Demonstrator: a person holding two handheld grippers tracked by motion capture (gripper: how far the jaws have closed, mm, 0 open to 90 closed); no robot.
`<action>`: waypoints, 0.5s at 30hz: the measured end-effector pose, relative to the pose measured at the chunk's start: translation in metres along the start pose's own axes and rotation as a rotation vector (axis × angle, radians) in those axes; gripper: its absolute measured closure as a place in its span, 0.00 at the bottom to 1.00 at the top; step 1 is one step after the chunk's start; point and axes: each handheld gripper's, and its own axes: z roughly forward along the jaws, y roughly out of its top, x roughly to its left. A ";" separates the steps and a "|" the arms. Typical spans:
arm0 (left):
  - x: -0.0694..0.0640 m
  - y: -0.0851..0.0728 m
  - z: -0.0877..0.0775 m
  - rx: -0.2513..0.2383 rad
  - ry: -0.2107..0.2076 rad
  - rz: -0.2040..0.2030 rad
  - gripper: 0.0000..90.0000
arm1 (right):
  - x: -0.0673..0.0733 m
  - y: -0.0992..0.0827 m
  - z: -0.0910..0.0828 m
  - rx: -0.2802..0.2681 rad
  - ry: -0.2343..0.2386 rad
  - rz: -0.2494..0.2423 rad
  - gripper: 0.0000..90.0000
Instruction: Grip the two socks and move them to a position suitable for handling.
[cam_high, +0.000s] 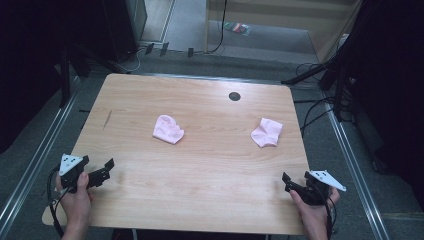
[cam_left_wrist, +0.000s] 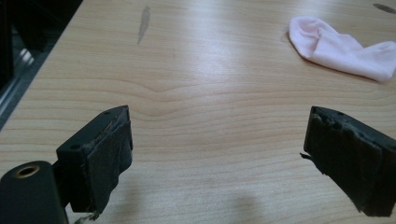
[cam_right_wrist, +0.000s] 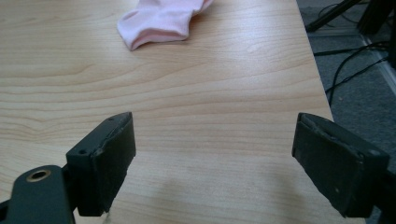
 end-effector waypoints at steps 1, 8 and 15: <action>0.001 0.001 0.000 0.001 -0.004 -0.003 0.09 | 0.001 0.000 0.000 -0.005 -0.005 -0.004 0.16; -0.002 0.001 0.002 0.001 0.003 0.013 0.09 | 0.010 0.006 0.005 -0.040 -0.018 -0.027 0.17; -0.005 0.002 0.005 0.011 0.018 0.030 0.09 | 0.024 0.002 0.005 -0.029 -0.007 -0.095 0.19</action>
